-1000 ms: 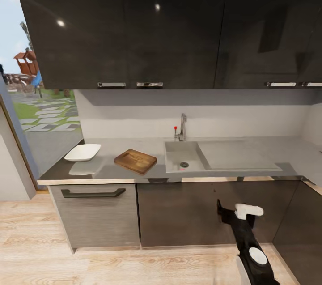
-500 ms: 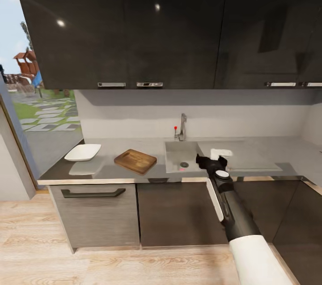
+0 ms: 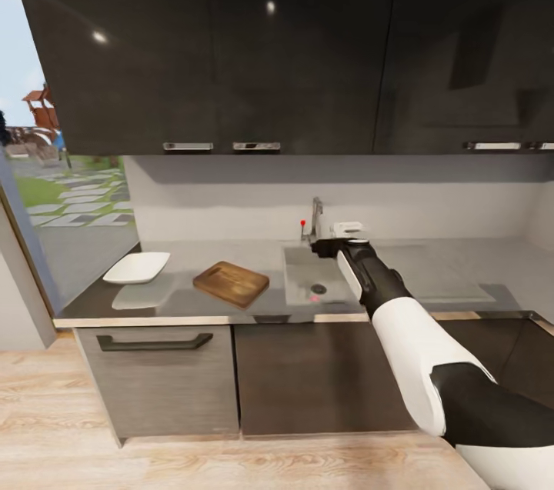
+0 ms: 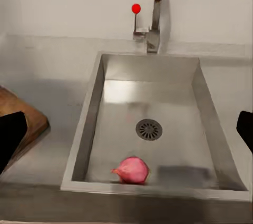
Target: In the kitchen, take the Vidalia onion out of the sink, dice it on the chopping board with the paring knife, put the diced onion into the bowl on the countertop, then place both the paring knife and the chopping board into the sink.
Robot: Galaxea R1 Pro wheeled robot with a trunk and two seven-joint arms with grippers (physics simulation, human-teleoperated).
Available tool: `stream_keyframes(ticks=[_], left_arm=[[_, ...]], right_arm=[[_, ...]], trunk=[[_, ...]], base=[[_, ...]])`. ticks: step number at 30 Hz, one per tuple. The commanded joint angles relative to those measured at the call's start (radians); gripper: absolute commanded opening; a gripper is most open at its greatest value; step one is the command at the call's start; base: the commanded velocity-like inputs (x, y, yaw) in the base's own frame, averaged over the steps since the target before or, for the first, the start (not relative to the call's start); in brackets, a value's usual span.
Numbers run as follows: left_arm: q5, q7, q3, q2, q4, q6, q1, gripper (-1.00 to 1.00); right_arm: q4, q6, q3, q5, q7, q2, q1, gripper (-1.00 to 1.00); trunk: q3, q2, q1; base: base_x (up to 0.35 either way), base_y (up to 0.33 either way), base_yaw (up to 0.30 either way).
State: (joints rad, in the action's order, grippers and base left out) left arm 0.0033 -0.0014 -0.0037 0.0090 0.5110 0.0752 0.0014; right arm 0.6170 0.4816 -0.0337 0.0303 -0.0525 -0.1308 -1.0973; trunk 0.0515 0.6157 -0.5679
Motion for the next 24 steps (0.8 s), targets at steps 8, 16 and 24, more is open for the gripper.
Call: stream_keyframes(ticks=[8,16,24], left_arm=[[0.000,0.000,0.001,0.003,0.003,0.001,0.000,1.00],[0.000,0.000,0.002,0.003,0.003,0.001,0.000,1.00],[0.000,-0.001,0.001,0.003,0.003,0.001,0.000,1.00]], right_arm=[[-0.017,0.005,-0.007,0.009,0.098,0.008,-0.003,1.00],[-0.091,0.003,-0.008,0.010,0.103,0.005,-0.003,1.00],[-0.104,0.003,-0.008,0.010,0.103,-0.007,-0.003,1.00]], trunk=[[0.002,0.001,-0.001],[0.002,0.001,-0.001],[0.002,0.001,-0.001]], base=[[0.340,0.000,0.000],[0.345,0.050,0.130],[0.150,0.059,0.281]])
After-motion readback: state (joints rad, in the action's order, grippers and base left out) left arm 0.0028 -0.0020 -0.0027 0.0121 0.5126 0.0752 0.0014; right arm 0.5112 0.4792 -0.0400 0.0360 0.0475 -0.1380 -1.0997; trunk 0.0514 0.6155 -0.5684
